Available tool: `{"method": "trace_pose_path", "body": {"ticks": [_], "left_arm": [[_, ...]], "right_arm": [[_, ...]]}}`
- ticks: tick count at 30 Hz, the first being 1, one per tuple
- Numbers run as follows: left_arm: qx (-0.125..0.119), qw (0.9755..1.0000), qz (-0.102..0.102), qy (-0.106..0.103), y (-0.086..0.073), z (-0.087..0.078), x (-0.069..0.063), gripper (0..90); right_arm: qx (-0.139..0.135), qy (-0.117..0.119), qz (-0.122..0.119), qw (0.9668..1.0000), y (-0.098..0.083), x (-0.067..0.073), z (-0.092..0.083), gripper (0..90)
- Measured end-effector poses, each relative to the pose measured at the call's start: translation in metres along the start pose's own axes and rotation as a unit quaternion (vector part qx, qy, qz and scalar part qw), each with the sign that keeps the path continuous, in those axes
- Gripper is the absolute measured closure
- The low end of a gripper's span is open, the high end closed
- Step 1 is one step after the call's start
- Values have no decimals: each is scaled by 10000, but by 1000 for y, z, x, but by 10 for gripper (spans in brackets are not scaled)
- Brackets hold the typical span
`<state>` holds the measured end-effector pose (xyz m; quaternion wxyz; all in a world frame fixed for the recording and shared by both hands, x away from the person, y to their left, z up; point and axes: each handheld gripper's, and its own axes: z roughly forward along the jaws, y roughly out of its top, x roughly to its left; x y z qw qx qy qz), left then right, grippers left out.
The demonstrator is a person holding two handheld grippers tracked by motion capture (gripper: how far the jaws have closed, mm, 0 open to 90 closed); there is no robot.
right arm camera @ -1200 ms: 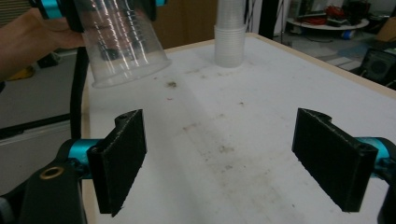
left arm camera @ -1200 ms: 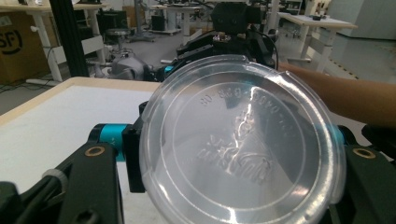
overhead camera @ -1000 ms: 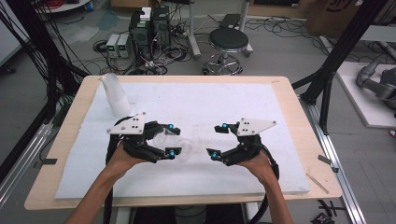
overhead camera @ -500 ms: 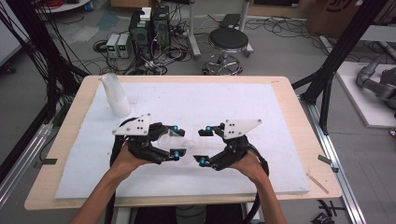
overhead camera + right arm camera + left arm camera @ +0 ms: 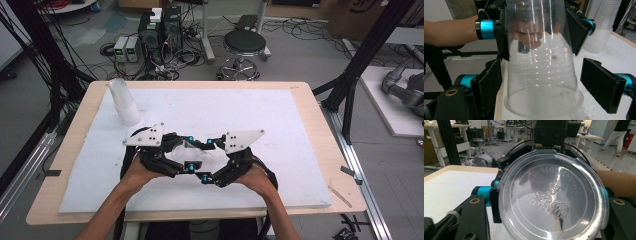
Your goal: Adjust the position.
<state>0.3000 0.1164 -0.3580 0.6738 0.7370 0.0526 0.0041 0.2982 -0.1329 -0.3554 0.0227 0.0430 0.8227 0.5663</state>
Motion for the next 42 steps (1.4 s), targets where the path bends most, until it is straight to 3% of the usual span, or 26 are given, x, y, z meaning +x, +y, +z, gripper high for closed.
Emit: {"method": "trace_pose_path", "body": {"ticks": [8,15,30,32,33,42], "left_arm": [[-10,10000,34,-65,1,2,-2,379],[15,10000,32,-83,1,2,-2,379],[6,10000,41,-90,-1,1,-1,376],[28,10000,55,8,-1,3,-2,249],[37,9999,60,72,-1,3,-2,115],[81,9997,76,215,-1,-6,0,70]], "right_arm": [[62,72,-67,9999,0,2,9,178],[110,117,-122,9998,-2,2,11,234],[94,19,-178,9998,-3,3,11,319],[96,-1,-186,9998,-3,2,11,321],[103,-19,-163,9998,-3,2,11,323],[153,-138,-72,9998,-6,0,8,324]]}}
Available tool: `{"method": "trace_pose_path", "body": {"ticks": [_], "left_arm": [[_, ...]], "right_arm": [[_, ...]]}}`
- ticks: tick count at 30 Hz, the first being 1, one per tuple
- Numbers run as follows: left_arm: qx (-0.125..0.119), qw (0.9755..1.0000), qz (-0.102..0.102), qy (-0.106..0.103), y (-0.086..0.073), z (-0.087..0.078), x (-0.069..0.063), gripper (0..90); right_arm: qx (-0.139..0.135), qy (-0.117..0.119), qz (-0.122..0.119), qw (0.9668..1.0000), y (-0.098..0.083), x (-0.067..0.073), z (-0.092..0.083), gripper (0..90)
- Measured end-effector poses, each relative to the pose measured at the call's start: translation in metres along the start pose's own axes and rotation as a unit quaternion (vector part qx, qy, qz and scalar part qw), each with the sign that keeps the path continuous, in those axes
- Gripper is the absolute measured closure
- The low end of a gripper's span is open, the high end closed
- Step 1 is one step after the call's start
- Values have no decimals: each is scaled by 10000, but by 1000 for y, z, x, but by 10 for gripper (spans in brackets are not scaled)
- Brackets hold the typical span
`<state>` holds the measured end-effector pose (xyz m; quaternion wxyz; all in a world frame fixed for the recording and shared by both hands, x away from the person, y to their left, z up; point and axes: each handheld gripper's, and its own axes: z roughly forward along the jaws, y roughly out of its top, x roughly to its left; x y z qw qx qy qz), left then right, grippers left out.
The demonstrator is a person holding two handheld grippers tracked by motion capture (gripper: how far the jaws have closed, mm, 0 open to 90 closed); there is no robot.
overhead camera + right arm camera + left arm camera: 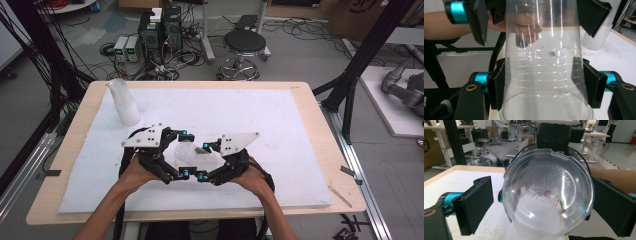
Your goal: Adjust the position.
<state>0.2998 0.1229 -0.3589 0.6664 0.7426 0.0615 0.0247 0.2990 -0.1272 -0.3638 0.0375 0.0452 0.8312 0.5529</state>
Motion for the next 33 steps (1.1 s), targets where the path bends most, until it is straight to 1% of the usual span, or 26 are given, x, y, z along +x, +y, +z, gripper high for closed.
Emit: {"method": "trace_pose_path", "body": {"ticks": [3,5,8,9,11,12,13,14,15,17,19,21,23,25,27,28,29,30,31,32,33], "left_arm": [[88,9999,-5,79,0,-4,1,70],[145,9998,7,121,1,-7,1,70],[365,9990,119,222,4,-10,0,70],[464,9985,168,248,5,-11,0,70],[661,9972,207,266,7,-13,-1,71],[783,9962,242,291,9,-14,-1,70],[954,9946,279,304,11,-15,-1,71],[1052,9936,277,317,12,-16,-1,70],[1186,9920,289,330,13,-17,-1,70],[1410,9890,297,339,16,-18,0,71],[1690,9845,294,364,17,-19,2,70],[2040,9776,336,404,19,-19,3,71],[2352,9707,293,387,20,-18,4,71],[2579,9651,244,382,20,-17,7,81],[2742,9605,211,427,21,-17,9,86],[2780,9595,189,423,21,-17,10,86],[2792,9592,145,422,21,-16,11,86],[2809,9587,96,427,22,-16,11,86],[2838,9579,74,429,21,-15,12,86],[2893,9562,83,436,21,-15,12,86],[3016,9525,96,414,21,-13,13,86]], "right_arm": [[66,-14,50,10000,0,-1,-1,325],[155,-50,42,9999,0,-2,-2,325],[352,-85,60,9993,2,-4,-3,327],[398,-80,66,9992,2,-4,-4,327],[590,-82,92,9982,4,-4,-5,328],[688,-85,72,9976,5,-5,-5,328],[782,-92,83,9969,6,-4,-6,329],[899,-91,64,9959,8,-4,-6,329],[981,-111,56,9951,9,-4,-7,329],[1214,-122,54,9925,12,-4,-7,330],[1451,-148,22,9893,14,-4,-7,331],[1678,-135,42,9857,16,-4,-6,331],[1934,-149,34,9810,19,-3,-6,331],[2153,-109,35,9765,22,-3,-6,331],[2361,-91,17,9717,25,-3,-4,331],[2480,-61,18,9687,27,-3,-3,331],[2555,-61,16,9668,28,-3,-3,331],[2662,-54,10,9639,29,-4,-1,331],[2737,-47,6,9618,30,-4,0,331],[2785,-33,33,9604,31,-5,1,331],[2847,-19,45,9586,31,-5,2,331]]}}
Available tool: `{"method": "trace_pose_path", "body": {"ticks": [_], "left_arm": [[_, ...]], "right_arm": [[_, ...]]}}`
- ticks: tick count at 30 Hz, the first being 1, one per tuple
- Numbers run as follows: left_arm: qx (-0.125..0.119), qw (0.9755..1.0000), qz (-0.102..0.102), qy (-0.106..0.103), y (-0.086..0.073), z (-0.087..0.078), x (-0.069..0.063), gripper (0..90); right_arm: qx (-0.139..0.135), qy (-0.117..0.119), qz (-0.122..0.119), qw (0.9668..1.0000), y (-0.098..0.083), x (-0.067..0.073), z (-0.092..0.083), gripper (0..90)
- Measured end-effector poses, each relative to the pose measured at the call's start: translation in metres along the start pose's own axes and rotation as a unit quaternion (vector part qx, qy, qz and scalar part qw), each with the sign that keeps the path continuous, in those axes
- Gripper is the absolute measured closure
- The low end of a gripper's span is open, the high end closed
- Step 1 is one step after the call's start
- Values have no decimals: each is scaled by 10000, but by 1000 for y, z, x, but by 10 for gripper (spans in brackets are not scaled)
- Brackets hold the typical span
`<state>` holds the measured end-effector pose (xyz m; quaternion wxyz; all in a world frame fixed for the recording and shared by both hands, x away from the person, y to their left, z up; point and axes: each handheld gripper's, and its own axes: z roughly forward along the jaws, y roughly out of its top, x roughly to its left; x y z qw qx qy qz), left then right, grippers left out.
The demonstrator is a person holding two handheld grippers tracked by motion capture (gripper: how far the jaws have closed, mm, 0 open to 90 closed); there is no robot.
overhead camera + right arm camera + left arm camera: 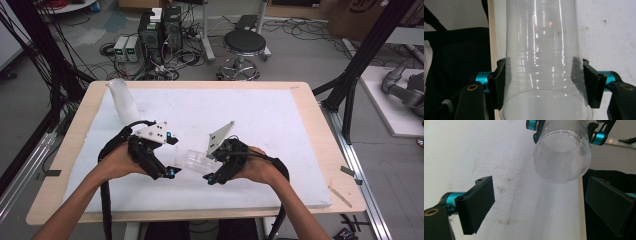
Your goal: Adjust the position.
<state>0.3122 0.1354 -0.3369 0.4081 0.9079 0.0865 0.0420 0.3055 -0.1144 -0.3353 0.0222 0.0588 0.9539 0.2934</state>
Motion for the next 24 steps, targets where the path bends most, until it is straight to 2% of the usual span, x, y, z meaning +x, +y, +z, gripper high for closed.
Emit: {"method": "trace_pose_path", "body": {"ticks": [4,8,12,17,24], "left_arm": [[396,9992,38,-91,3,6,-2,109],[639,9978,61,-139,6,14,-3,112],[689,9972,189,-201,9,20,-6,136],[772,9964,237,-248,13,26,-9,151],[808,9947,383,-512,19,33,-11,189]], "right_arm": [[330,28,-15,9994,4,0,3,331],[499,38,-71,9987,9,1,6,332],[585,49,-86,9982,13,2,7,332],[647,102,-81,9978,14,1,8,331],[712,146,-131,9973,14,2,11,331]]}}
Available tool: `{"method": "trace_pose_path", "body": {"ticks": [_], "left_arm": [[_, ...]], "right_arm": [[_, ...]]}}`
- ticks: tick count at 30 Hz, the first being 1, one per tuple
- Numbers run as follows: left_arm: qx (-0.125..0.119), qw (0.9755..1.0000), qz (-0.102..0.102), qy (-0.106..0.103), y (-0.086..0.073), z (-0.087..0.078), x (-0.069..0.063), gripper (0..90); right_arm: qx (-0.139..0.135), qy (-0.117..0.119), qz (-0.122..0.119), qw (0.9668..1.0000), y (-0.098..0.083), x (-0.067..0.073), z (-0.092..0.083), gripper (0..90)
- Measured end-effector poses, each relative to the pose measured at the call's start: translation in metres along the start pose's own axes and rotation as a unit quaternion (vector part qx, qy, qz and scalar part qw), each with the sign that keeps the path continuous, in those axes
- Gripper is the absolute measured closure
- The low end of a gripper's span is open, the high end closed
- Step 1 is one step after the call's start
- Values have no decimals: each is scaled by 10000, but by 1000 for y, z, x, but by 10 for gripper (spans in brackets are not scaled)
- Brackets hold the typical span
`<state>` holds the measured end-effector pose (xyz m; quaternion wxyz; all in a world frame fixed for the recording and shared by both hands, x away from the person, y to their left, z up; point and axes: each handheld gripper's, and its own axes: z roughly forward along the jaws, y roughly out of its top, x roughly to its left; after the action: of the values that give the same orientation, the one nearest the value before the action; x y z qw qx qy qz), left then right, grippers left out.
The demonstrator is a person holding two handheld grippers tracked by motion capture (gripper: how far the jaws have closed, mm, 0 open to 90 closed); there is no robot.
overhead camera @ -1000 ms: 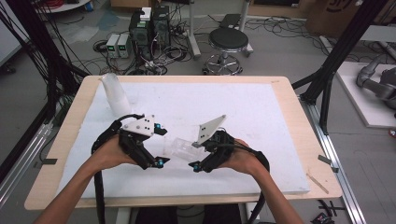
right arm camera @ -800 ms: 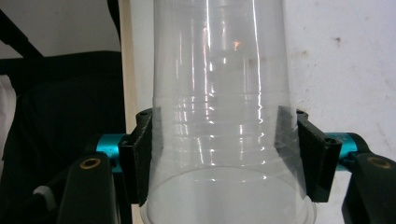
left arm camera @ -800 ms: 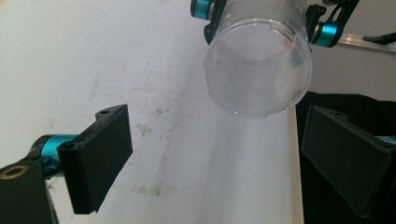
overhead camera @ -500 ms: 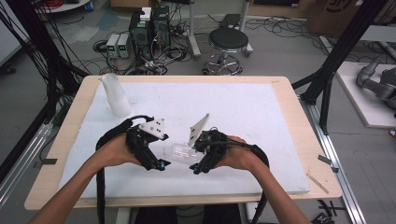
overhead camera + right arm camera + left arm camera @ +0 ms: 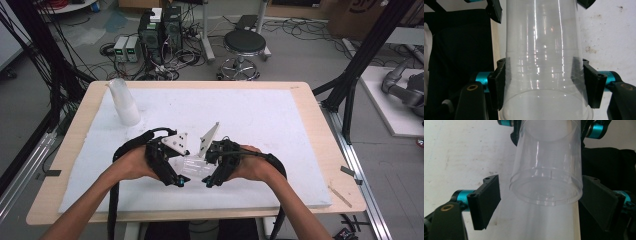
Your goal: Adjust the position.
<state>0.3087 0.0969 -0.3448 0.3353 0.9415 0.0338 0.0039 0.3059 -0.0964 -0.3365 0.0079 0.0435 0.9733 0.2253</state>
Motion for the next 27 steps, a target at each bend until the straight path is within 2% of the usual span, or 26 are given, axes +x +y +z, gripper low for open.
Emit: {"method": "trace_pose_path", "body": {"ticks": [5,14,15,22,24,26,27], "left_arm": [[7,9999,86,-83,0,0,0,243],[-149,9994,134,-281,-1,3,0,380],[-106,9994,189,-275,-1,3,0,390],[-142,9994,191,-250,-1,3,0,421],[-140,9994,186,-247,-2,3,0,422],[-82,9995,229,-214,-2,2,0,422],[-70,9994,240,-219,-2,2,0,422]], "right_arm": [[8,10,-21,10000,0,1,0,332],[-23,67,-109,9999,3,3,1,331],[-25,61,-113,9999,3,3,1,331],[-23,57,-158,9999,3,2,1,330],[-32,89,-170,9998,3,2,1,284],[-136,182,-147,9996,2,2,3,148],[-160,138,-175,9996,2,2,3,136]]}}
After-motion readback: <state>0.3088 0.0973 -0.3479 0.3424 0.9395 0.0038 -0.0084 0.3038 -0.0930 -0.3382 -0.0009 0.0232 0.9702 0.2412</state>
